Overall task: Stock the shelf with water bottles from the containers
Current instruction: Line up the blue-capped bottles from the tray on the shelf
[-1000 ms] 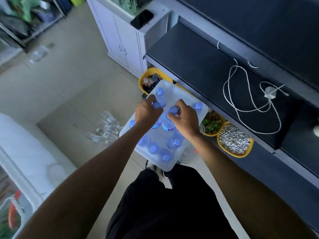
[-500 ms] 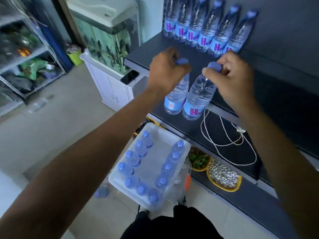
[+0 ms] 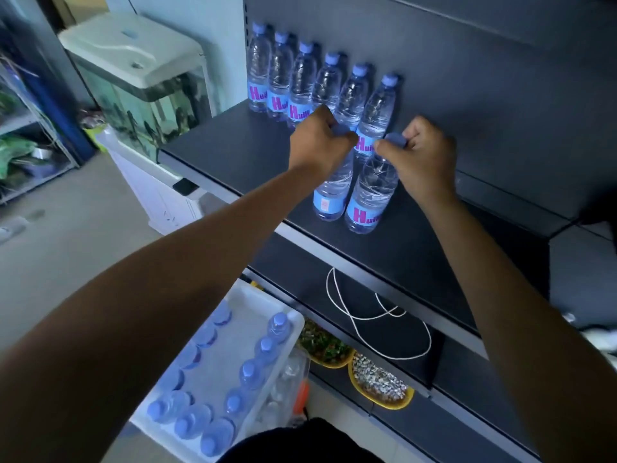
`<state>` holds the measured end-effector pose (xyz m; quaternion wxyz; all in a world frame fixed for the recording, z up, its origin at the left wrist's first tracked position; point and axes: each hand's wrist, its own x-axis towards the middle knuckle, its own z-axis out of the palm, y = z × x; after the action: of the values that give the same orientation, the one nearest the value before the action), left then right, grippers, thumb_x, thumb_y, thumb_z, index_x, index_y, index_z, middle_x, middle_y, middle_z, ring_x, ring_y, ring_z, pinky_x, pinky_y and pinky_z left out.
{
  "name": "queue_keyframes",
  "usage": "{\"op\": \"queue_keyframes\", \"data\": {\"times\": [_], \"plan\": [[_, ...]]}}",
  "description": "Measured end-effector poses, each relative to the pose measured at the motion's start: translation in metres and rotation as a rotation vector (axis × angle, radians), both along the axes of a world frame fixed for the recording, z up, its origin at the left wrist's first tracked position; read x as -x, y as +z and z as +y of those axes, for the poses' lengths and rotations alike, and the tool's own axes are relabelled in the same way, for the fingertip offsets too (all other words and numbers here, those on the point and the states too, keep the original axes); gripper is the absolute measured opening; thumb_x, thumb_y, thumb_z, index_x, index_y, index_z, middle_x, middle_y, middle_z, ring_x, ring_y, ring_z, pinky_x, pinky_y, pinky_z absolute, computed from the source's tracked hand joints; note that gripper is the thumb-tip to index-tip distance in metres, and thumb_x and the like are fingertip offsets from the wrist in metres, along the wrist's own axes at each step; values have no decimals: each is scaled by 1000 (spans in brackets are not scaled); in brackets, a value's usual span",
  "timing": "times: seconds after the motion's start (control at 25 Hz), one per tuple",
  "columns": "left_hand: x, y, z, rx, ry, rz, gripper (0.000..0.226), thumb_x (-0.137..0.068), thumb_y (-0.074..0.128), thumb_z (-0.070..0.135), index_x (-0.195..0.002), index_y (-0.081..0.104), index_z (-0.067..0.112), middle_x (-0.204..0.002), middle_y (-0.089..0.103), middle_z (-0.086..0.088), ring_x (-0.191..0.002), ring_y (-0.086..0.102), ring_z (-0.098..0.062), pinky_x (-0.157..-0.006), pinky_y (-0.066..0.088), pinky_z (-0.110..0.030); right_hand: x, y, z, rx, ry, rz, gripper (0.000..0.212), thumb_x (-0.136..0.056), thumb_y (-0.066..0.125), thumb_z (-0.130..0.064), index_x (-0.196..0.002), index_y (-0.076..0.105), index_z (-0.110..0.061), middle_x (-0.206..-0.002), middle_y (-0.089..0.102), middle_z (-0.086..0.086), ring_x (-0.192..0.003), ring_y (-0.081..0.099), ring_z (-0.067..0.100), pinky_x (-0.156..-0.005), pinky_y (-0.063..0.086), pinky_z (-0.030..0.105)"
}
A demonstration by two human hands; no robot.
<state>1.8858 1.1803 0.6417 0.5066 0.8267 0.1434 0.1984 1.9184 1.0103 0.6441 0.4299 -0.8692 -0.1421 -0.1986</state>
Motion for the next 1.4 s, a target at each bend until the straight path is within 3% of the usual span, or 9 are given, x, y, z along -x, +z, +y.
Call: {"op": "queue_keyframes", "data": {"times": [0.2,0.32,0.44,0.68,0.8,0.92,1.04,1.16,1.4], "plan": [[-29,0,-20,-82,-162,1,17,-78,59,26,-90,59,14,-87,66,-7,-88,65,-31,-77,55,-37,-29,-14,-18,-35,-45,-43,38,-71,75,-34,-70,47,-9,-58,40,-5,-56,33,11,-50,28,32],[-40,-6,-21,-208,-250,-28,19,-78,53,24,-92,62,14,-97,51,-10,-98,57,-37,-83,49,-34,-38,-18,-22,-11,-62,-32,35,-74,73,-34,-74,48,-9,-60,46,0,-58,39,15,-53,32,35],[-47,-9,-20,-234,-279,-46,21,-85,56,14,-102,65,6,-101,45,-10,-105,53,-35,-92,48,-37,-38,-25,-24,-4,-45,-43,34,-80,73,-36,-80,46,-15,-61,49,-6,-59,44,16,-55,34,33],[-26,-41,-16,-32,-297,-104,31,-84,69,32,-110,57,21,-102,65,-2,-90,62,-17,-83,55,-38,-23,-57,-28,-82,-59,-41,40,-85,69,-49,-96,51,-15,-85,65,-2,-75,61,19,-65,47,33],[-2,-75,-12,87,-252,8,41,-86,78,28,-119,55,18,-105,67,3,-92,66,-14,-82,58,-32,-16,-80,-34,-174,-31,72,52,-81,70,-52,-112,56,-13,-101,69,4,-82,62,14,-74,50,31],[13,-115,-7,-118,-163,119,39,-79,81,28,-111,63,14,-95,63,4,-84,61,-14,-76,56,-36,0,-105,-40,-329,46,189,50,-82,80,-32,-121,53,-15,-94,68,-1,-78,63,-2,-74,48,18],[15,-134,-9,-211,-155,192,33,-82,78,30,-109,66,14,-88,61,4,-80,61,-17,-63,47,-22,7,-132,-44,-254,30,272,49,-80,85,-17,-116,53,-16,-86,62,-7,-68,59,-7,-65,43,8],[10,-140,-17,-236,-141,216,24,-85,74,28,-99,65,10,-83,64,-1,-75,61,-22,-62,42,-25,3,-149,-43,-227,10,339,47,-77,86,-21,-113,55,-17,-95,65,-2,-72,61,-5,-66,45,9],[-14,-145,-28,-275,-64,265,27,-87,70,34,-105,63,15,-94,69,-2,-84,63,-22,-69,48,-30,-11,-163,-41,-129,-15,316,55,-71,77,-51,-112,52,-25,-101,68,-3,-86,69,14,-71,58,34]]}}
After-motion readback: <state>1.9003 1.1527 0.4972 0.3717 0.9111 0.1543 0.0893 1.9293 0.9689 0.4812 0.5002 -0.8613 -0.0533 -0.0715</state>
